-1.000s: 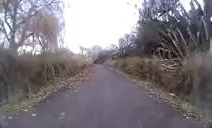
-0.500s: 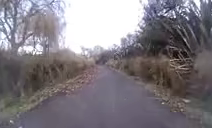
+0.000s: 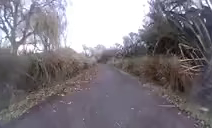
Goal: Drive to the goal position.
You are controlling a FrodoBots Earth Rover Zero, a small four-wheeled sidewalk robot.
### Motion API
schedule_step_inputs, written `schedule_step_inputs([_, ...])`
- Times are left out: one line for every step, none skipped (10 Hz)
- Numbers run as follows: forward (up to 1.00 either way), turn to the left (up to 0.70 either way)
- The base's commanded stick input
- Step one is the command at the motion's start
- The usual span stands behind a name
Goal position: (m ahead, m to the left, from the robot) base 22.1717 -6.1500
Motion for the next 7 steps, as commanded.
schedule_step_inputs([0.70, 0.00])
schedule_step_inputs([0.70, 0.00])
schedule_step_inputs([0.70, 0.00])
schedule_step_inputs([0.70, 0.00])
schedule_step_inputs([0.70, 0.00])
schedule_step_inputs([0.70, -0.06])
schedule_step_inputs([0.70, -0.19])
